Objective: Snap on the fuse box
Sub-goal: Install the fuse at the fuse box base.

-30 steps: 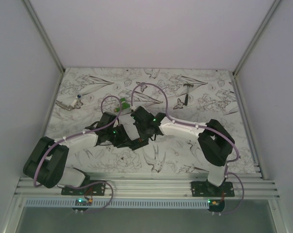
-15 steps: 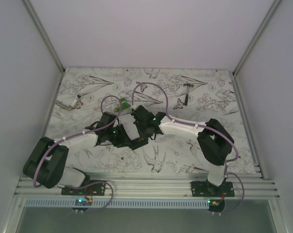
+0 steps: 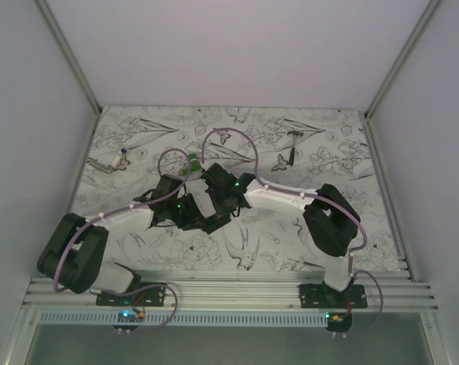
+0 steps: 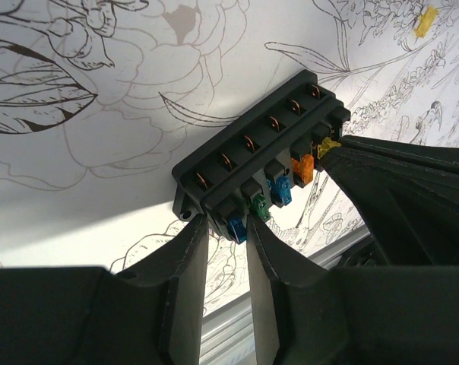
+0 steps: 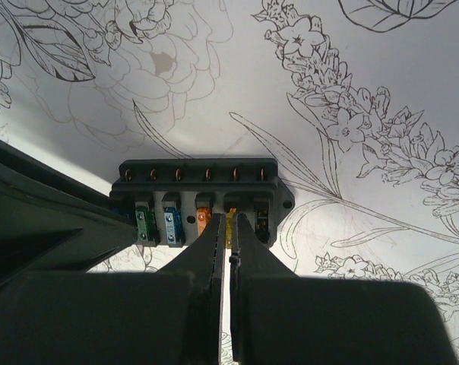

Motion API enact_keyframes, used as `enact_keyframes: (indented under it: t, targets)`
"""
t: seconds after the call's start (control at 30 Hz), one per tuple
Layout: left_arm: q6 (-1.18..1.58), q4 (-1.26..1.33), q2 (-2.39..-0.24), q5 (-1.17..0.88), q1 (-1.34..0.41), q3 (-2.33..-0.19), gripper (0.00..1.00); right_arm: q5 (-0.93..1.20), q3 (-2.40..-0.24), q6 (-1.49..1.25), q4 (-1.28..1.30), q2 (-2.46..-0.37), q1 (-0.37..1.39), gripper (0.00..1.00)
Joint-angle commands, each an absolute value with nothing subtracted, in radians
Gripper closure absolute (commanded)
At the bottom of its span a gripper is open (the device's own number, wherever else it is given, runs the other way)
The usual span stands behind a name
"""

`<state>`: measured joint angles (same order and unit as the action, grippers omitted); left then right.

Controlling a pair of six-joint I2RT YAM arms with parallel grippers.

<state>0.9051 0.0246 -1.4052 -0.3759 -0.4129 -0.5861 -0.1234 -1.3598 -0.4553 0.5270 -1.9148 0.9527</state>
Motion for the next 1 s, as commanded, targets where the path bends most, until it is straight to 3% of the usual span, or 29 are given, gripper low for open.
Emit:
enact_keyframes:
  t: [0.0,0.23,0.67,0.97]
  targets:
    - [0.868,-0.050,-1.436,-0.360,-0.412,-0.578,0.73,-0.190,-1.300,-0.431,0.634,-2.048,0.953,1.00]
    - [0.866,-0.056,-1.431,-0.355,-0.411,-0.577,0.73,-0.195,-1.190,-0.429,0.650,-2.016,0.954,1.00]
    - [0.861,-0.078,-1.397,-0.343,-0.411,-0.554,0.73,-0.226,-1.342,-0.400,0.700,-2.103,0.917,1.00]
    - [0.855,-0.092,-1.378,-0.314,-0.410,-0.547,0.73,-0.245,-1.205,-0.366,0.663,-1.955,0.922,1.00]
